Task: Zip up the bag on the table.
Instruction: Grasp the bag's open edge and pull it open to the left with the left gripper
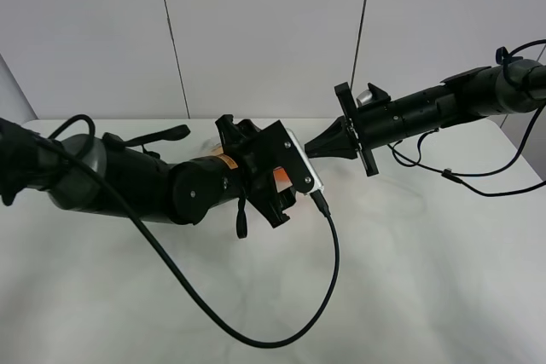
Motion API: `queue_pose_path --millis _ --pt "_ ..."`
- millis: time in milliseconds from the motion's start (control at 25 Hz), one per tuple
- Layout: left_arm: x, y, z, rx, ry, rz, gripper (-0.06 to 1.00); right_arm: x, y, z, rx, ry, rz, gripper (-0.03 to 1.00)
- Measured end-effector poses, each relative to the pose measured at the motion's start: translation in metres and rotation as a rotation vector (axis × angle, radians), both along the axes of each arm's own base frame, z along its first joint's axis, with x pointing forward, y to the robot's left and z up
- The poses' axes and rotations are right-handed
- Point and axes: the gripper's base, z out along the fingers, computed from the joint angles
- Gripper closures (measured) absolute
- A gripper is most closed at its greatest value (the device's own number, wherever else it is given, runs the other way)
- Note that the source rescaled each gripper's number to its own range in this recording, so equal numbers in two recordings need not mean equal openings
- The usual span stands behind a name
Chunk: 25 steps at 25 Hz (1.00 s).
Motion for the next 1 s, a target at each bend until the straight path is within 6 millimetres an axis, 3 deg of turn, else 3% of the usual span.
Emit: queue_pose_path --millis 280,440,720,880,1000 --pt "0.004 0.0 -0.002 -0.042 -0.043 0.028 0.3 0.0 0.0 0.0 0.0 0.0 0.0 0.97" --pt "0.003 -0.005 -0.004 -0.057 -0.044 -0.017 0.34 0.0 0.0 0.0 0.0 0.0 0.0 0.97" --pt "0.003 -0.008 -0.026 -0.009 -0.023 -0.05 0.34 0.0 0.0 0.0 0.0 0.0 0.0 0.97" --pt "0.004 -0.007 -0.023 -0.028 -0.051 -0.032 0.35 0.0 0.0 0.0 0.0 0.0 0.0 0.97" --pt "0.005 -0.007 -0.022 -0.034 -0.058 -0.027 0.48 0.0 0.0 0.0 0.0 0.0 0.0 0.97"
